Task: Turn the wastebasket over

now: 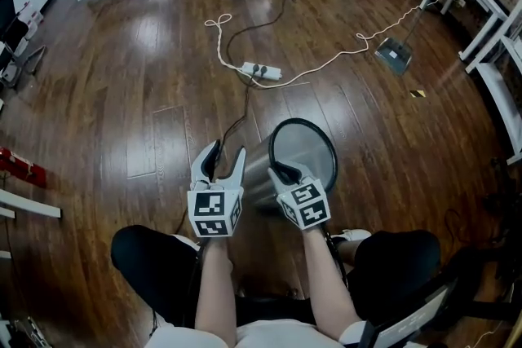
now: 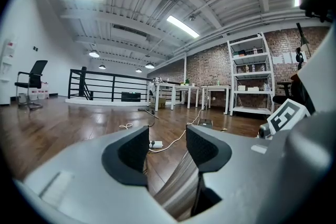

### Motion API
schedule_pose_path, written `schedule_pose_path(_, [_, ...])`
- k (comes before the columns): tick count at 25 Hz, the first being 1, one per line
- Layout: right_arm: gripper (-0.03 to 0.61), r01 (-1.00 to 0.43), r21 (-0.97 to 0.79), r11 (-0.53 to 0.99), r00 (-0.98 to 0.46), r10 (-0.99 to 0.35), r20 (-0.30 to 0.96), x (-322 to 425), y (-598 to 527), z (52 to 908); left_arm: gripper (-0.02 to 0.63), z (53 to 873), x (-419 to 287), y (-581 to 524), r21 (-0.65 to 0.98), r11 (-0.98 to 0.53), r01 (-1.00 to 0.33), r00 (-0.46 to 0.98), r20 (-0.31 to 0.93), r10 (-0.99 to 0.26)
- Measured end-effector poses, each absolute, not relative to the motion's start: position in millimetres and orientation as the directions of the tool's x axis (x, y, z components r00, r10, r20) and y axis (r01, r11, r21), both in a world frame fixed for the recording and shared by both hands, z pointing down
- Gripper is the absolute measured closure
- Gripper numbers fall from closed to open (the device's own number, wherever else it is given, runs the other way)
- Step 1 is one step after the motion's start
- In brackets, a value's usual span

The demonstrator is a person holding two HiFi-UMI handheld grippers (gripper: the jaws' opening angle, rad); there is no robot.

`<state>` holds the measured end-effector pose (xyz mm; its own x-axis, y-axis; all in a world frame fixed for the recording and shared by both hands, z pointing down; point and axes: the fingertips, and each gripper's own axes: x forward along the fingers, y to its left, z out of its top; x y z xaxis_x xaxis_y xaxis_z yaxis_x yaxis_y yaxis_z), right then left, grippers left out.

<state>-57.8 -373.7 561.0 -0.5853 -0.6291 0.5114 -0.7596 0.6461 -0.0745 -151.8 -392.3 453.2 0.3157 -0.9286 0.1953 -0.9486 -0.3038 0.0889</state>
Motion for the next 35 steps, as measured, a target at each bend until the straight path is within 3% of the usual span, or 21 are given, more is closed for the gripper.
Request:
schedule_pose_path(4, [0.529,-0.78,-0.379,0.497,-0.621,-0.686,0.379,-21.3,-388.8,559.7,0.37,456.1,-158.8,-390.4,0.089,-0.288,-0.953,0.301,0.206,-0.931])
schedule_pose_path(9, [0.531,-0.844,-0.493,0.212,-0.484,-0.699,0.527,41.0,-368.1,656.5,0.37,475.2,-164.2,-385.7,0.089,-0.279,-0.956,0.292,0.248,-0.924])
schedule_pose_path(11, [0.531,-0.833,-0.531,0.156,-0.47,-0.706,0.53,54.0,-358.2,678.1,0.37,488.7,-169.0,-384.9,0.092,-0.265,-0.96,0.28,0.277,-0.919])
schedule_pose_path(19, [0.523,-0.899,-0.399,0.179,-0.4,-0.706,0.584,57.4,-367.1,666.2,0.36,596.6,-238.3,-367.8,0.237,0.005,-0.972,0.132,0.556,-0.821])
schedule_pose_path(21, [0.444,-0.929,-0.328,0.173,-0.339,-0.754,0.563,69.5,-372.9,654.6,0.36,621.2,-246.8,-354.5,0.309,0.064,-0.949,0.137,0.587,-0.798])
schedule_pose_path(25, [0.428,-0.939,-0.267,0.216,-0.336,-0.738,0.586,75.9,-372.9,642.3,0.333,672.5,-242.4,-326.0,0.474,0.125,-0.871,0.226,0.615,-0.755])
schedule_pose_path(28, [0.43,-0.933,-0.244,0.264,-0.359,-0.691,0.627,69.5,-365.6,638.0,0.31,690.5,-228.3,-320.9,0.533,0.081,-0.842,0.31,0.601,-0.737])
schedule_pose_path(32, [0.435,-0.933,-0.214,0.29,-0.355,-0.63,0.691,63.1,-350.1,653.1,0.394,695.3,-216.0,-324.7,0.549,0.043,-0.835,0.347,0.584,-0.734])
schedule_pose_path(35, [0.537,-0.926,-0.21,0.314,-0.362,-0.576,0.733,56.9,-338.0,671.1,0.406,693.1,-215.8,-325.4,0.533,0.021,-0.846,0.353,0.587,-0.729])
